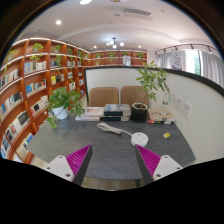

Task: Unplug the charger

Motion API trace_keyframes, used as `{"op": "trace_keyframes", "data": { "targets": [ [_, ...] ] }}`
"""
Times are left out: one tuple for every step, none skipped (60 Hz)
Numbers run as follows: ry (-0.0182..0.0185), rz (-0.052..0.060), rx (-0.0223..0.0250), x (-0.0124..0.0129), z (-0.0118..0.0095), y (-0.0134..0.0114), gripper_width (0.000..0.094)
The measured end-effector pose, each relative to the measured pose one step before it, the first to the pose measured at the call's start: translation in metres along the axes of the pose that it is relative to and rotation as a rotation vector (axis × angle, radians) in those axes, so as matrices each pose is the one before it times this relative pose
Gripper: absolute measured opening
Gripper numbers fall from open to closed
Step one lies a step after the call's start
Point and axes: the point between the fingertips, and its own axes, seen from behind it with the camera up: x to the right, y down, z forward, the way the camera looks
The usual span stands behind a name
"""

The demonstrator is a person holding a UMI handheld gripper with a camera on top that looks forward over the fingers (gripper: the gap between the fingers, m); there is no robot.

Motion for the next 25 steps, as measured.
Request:
{"op": "trace_keyframes", "data": {
  "targets": [
    [-0.00127,-0.0028,-0.00203,-0.00014,-0.00002,0.00161,0.0859],
    [-0.00079,-0.0011,-0.0032,-0.00085,-0.00027,0.00197,0.0859],
    [-0.0004,-0.0004,-0.00355,-0.00035,-0.00015,0.00209,0.086],
    [0.00059,-0.0008,-0.00304,-0.00061,-0.00029,0.00202,0.086],
    [0.00148,-0.0018,-0.00241,-0.00018,-0.0002,0.00196,0.086],
    [0.00217,-0.002,-0.0025,0.00013,-0.0007,0.00193,0.0859],
    [0.00186,-0.0016,-0.00293,0.00011,-0.00012,0.00184,0.086],
    [0.00089,-0.0004,-0.0034,0.0002,-0.00021,0.00181,0.086],
    [-0.00033,0.0004,-0.00307,-0.00009,-0.00028,0.00175,0.0861],
    [-0.00112,0.0016,-0.00227,-0.00075,0.00053,0.0017,0.086],
    [-0.00117,0.0019,-0.00197,-0.00034,-0.00048,0.00103,0.0863],
    [-0.00103,0.0022,-0.00128,-0.00028,-0.00027,0.00097,0.0863],
    [-0.00066,0.002,-0.0012,-0.00048,-0.00012,0.00101,0.086],
    [-0.00064,0.002,-0.00151,-0.0002,-0.00029,0.00077,0.086],
    [-0.00036,0.002,-0.00151,-0.00002,-0.00001,0.00078,0.0861],
    [0.00014,0.0015,-0.00152,0.00022,0.00022,0.00094,0.0863],
    [0.00038,0.001,-0.00128,0.00043,0.00022,0.00085,0.0862],
    [0.00059,0.0004,-0.00078,0.00026,0.00003,0.00076,0.0861],
    [0.00097,0.0,0.00009,0.00074,0.00008,0.00029,0.0862],
    [0.00106,0.0006,-0.00032,0.00097,0.00021,0.00031,0.0862],
    [0.0005,0.001,-0.00115,0.00073,0.00031,0.00025,0.0864],
    [-0.00018,0.0016,-0.00208,0.00062,0.0003,0.00049,0.0862],
    [-0.00028,0.0017,-0.00186,0.00079,0.00061,0.0005,0.0862],
    [-0.00054,0.0018,-0.0016,0.00062,0.00045,0.00064,0.0863],
    [-0.00049,0.0007,-0.00089,0.0007,0.00058,0.00009,0.0862]
  ]
}}
